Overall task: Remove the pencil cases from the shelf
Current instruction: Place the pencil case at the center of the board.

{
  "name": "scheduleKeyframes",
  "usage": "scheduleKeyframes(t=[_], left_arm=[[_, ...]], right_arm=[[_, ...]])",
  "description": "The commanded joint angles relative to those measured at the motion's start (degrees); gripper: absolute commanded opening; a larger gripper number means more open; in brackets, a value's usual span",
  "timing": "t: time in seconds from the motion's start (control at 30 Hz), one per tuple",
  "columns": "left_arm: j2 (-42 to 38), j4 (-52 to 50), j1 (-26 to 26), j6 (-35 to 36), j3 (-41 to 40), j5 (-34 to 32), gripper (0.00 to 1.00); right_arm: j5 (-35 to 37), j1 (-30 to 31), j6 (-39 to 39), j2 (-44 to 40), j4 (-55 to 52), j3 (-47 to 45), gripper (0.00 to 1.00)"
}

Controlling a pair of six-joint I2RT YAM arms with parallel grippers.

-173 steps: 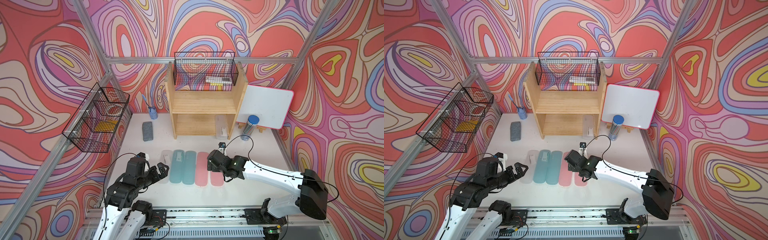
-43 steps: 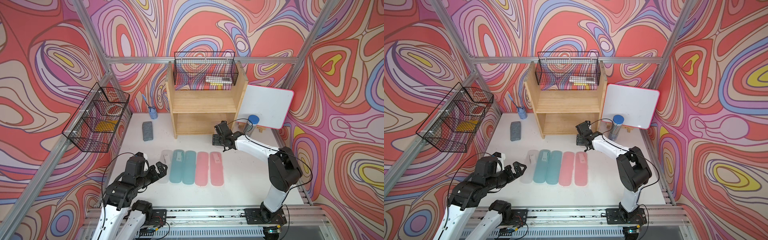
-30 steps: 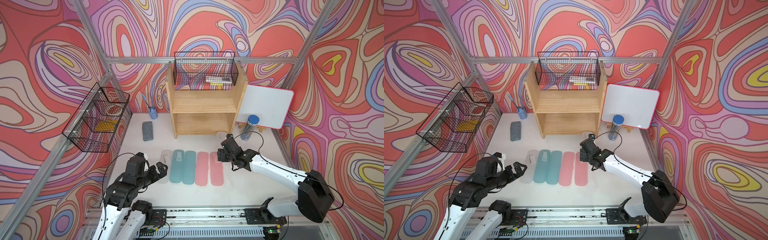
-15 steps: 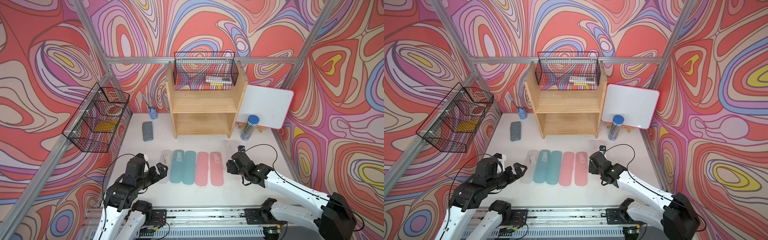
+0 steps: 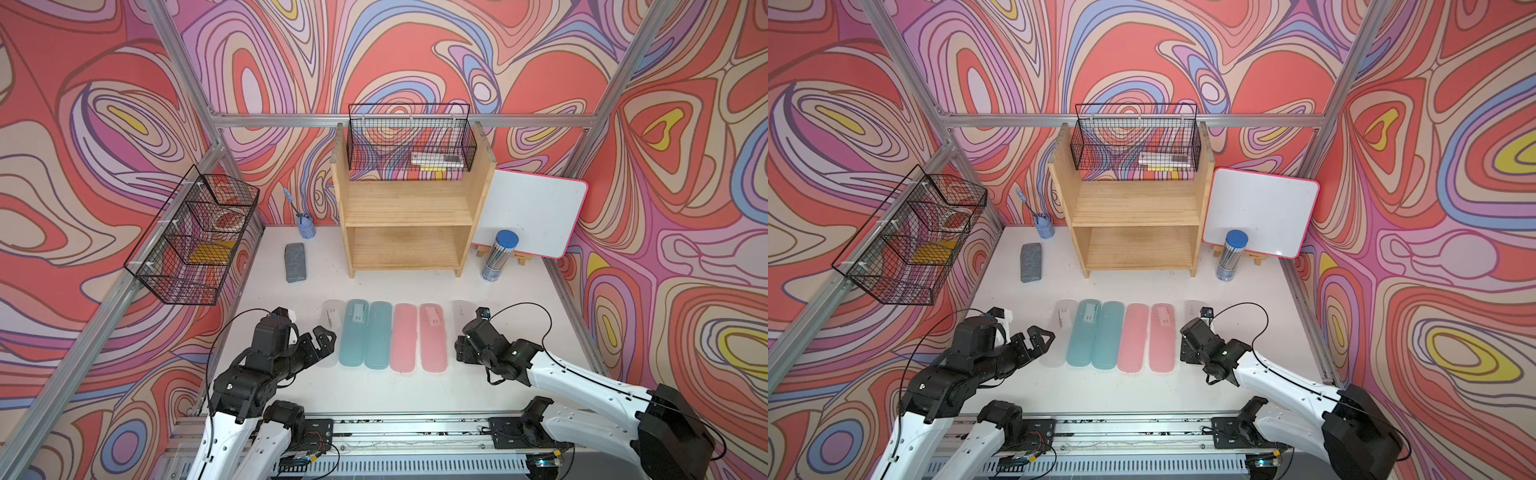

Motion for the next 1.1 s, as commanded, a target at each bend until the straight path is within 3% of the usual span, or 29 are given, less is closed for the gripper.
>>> scheduleKeyframes(t=[0.0, 0.4, 1.07], left_arm=[[-0.40, 0.65, 0.25, -0.21, -0.50, 0.30, 0.99], [-0.13, 0.95, 0.25, -0.21, -0.68, 0.23, 0.99], [-0.05, 1.87, 0.25, -0.12, -1.29, 0.55, 0.99]], right_arm=[[-0.89, 0.62, 0.03, 0.74, 4.39, -0.87, 0.63], [-2.83, 0.76, -0.99, 3.84, 6.83, -2.37, 0.64], [-2.01, 0.79, -0.77, 3.83, 4.92, 0.35, 0.82]])
